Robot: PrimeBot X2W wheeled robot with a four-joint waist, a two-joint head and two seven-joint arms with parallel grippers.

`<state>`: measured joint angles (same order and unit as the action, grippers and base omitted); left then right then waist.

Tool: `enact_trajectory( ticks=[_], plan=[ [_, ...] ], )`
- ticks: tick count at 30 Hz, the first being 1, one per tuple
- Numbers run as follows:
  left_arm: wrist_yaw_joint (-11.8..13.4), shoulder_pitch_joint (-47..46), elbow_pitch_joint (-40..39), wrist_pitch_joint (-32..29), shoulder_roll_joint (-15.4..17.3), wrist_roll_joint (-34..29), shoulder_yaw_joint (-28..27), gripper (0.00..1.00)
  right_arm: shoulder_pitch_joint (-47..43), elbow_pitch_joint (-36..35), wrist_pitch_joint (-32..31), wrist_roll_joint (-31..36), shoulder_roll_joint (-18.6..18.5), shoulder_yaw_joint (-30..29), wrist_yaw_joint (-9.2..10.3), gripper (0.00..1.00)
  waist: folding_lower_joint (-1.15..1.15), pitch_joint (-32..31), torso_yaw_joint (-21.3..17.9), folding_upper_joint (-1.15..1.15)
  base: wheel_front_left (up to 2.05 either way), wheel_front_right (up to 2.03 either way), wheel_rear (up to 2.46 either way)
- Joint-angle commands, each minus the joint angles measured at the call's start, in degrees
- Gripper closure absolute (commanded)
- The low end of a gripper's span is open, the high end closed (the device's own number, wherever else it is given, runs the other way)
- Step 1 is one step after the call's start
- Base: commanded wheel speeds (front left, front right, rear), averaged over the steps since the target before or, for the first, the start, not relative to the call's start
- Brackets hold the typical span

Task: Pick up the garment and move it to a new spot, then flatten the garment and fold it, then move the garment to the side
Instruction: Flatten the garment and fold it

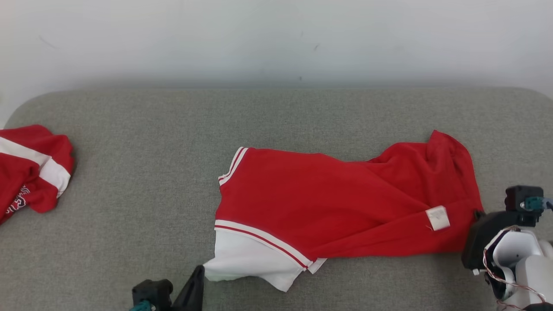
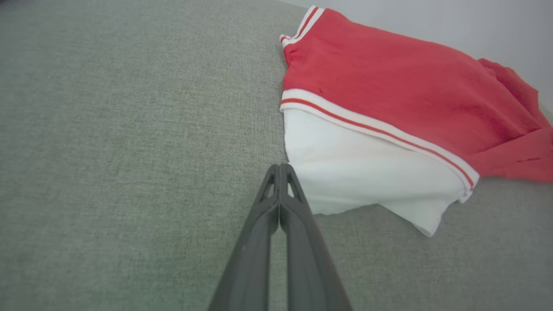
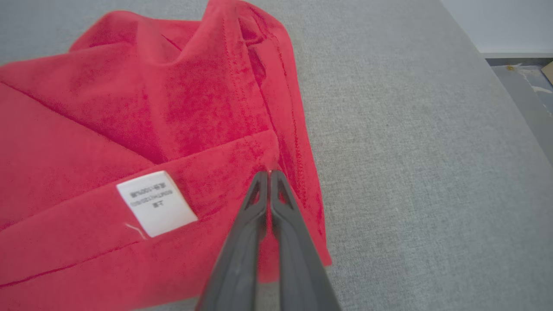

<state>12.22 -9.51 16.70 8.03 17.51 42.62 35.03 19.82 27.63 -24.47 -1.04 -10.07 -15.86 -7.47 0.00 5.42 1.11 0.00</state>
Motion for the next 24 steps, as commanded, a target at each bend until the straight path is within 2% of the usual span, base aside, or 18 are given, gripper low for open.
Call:
enact_trajectory(
  ticks=[1, 6, 10, 14, 18, 19, 24],
  plan=[
    [0.22, -0.76, -0.75, 0.93, 0.39, 0.22, -0.56, 1.00, 0.48, -1.58, 1.14, -1.04, -0.25, 0.70, -0.06, 1.00, 0.00, -0.52, -0.39, 0.00, 0.00, 0.00, 0.00],
    [-0.48, -3.40, -4.81, 3.82, 1.57, -0.20, -3.22, 1.00, 0.99, -8.32, 5.45, -3.93, -1.72, 3.24, -0.06, 1.00, 0.00, -1.95, -1.30, 0.00, 0.00, 0.00, 0.00],
    [-1.56, -9.79, -7.85, 2.17, 5.74, -3.97, -3.03, 1.00, 2.33, -14.69, 8.38, -5.21, -3.16, 5.95, -0.06, 1.00, 0.00, -3.51, -2.53, 0.00, 0.00, 0.00, 0.00],
    [-3.14, -19.89, -9.75, -1.94, 10.53, -9.19, -2.20, 1.00, 6.35, -19.45, 10.58, -5.07, -5.32, 9.56, -0.06, 1.00, 0.00, -4.79, -4.17, 0.00, 0.00, 0.00, 0.00],
    [-5.53, -30.73, -10.24, -5.54, 13.03, -12.79, -2.01, 1.00, 12.22, -19.89, 10.32, -5.90, -7.08, 14.37, -0.06, 1.00, 0.00, -5.79, -6.30, 0.00, 0.00, 0.00, 0.00],
    [-5.53, -30.73, -10.24, -5.54, 13.03, -12.79, -2.01, 1.00, 12.22, -19.89, 10.32, -5.90, -7.08, 14.37, -0.06, 1.00, 0.00, -5.79, -6.30, 0.00, 0.00, 0.00, 0.00],
    [-8.72, -40.33, -8.99, -7.38, 14.22, -15.63, -1.20, 1.00, 18.98, -18.76, 10.66, -8.16, -8.74, 20.04, -0.06, 1.00, 0.00, -5.98, -8.70, 0.00, 0.00, 0.00, 0.00]
  ],
)
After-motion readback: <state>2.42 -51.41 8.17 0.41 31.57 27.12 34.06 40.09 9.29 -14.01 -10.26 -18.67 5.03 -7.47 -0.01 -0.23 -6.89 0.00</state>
